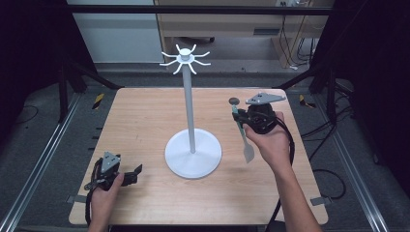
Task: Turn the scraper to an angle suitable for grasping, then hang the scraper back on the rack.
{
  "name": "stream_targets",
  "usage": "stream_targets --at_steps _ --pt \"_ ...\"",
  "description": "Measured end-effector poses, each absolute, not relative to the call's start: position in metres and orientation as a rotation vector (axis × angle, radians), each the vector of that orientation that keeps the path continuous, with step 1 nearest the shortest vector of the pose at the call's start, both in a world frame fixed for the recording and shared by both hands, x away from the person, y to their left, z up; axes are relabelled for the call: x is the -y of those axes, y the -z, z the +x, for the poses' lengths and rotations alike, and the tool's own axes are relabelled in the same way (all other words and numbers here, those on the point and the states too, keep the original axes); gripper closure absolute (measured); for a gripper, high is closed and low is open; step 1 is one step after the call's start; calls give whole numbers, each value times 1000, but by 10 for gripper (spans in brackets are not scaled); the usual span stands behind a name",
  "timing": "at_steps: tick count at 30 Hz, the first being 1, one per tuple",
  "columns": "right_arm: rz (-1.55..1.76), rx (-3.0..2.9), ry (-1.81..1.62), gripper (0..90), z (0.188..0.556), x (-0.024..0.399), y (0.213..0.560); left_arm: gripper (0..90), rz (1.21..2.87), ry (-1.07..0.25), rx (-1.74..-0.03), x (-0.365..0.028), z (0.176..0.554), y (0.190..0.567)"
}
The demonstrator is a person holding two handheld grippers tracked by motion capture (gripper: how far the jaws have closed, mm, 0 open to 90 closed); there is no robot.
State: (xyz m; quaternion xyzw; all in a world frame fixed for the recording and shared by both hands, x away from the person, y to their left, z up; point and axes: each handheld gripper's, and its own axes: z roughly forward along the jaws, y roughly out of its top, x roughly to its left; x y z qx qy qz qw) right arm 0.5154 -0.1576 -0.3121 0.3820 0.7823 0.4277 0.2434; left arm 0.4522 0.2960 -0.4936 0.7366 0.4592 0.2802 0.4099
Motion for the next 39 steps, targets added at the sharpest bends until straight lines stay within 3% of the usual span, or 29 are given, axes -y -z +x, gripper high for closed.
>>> stream_targets --at_steps 39 --pt "983 -2016 -1354 747 485 156 288 40 1856 -760 -1164 -301 449 490"
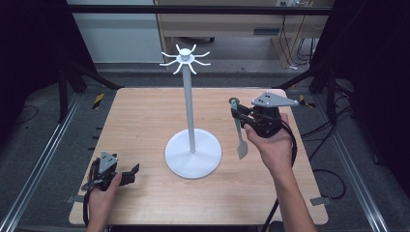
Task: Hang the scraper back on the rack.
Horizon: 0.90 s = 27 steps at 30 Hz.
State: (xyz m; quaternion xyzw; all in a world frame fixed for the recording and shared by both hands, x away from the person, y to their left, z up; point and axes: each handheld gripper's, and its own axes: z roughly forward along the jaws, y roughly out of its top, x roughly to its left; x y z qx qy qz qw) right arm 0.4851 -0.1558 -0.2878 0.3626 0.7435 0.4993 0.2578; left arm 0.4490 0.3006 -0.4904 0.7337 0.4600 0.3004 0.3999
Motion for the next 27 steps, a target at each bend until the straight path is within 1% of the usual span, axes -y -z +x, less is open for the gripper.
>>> stream_targets --at_steps 14,27 --pt "949 -1979 -1406 747 483 150 271 40 1855 -763 -1164 -302 449 490" --pt "901 -1976 -1416 747 483 136 254 40 1854 -764 -1163 -301 449 490"
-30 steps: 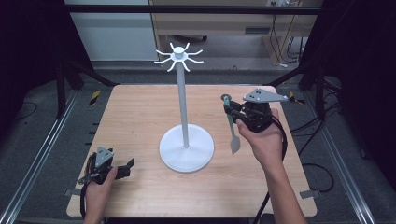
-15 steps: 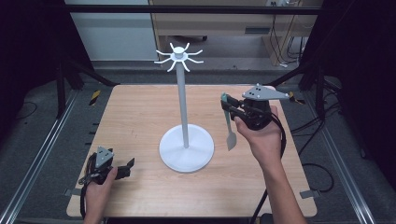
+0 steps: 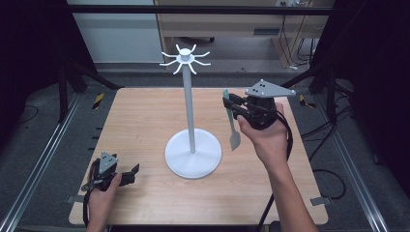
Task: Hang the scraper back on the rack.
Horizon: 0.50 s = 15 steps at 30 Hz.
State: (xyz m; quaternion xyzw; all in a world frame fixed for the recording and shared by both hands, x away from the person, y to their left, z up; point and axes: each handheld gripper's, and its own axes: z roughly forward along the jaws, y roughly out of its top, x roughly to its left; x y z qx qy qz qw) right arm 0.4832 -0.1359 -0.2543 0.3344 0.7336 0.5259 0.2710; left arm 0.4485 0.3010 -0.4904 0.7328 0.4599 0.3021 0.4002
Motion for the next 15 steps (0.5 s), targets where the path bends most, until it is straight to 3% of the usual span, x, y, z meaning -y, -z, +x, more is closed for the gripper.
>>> stream_targets --at_steps 15 --pt "865 -1961 -1441 747 483 125 236 40 1855 -763 -1163 -301 448 490"
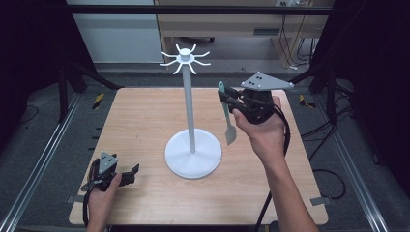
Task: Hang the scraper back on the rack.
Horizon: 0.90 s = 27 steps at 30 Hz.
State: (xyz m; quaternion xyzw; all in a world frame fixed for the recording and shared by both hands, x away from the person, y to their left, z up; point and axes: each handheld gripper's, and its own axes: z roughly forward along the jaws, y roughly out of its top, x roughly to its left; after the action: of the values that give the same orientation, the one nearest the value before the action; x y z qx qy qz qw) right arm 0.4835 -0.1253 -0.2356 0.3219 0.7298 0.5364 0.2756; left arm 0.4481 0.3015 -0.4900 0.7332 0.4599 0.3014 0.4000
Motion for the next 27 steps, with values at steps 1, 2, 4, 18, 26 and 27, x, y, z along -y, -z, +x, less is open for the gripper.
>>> stream_targets --at_steps 1,2,4,18,26,27 --pt "860 -1963 -1443 747 484 125 234 40 1855 -763 -1163 -302 448 490" --pt "859 -1962 -1446 746 484 124 233 40 1855 -764 -1163 -302 448 490" --pt "852 -1959 -1448 747 483 122 231 40 1854 -764 -1163 -302 448 490" --pt "823 -1937 -1478 747 482 117 215 41 1849 -763 -1166 -302 448 490" --pt "819 -1932 -1491 747 481 118 209 41 1849 -764 -1166 -303 447 489" --pt "818 -1932 -1490 746 481 118 209 41 1850 -765 -1166 -303 447 489"
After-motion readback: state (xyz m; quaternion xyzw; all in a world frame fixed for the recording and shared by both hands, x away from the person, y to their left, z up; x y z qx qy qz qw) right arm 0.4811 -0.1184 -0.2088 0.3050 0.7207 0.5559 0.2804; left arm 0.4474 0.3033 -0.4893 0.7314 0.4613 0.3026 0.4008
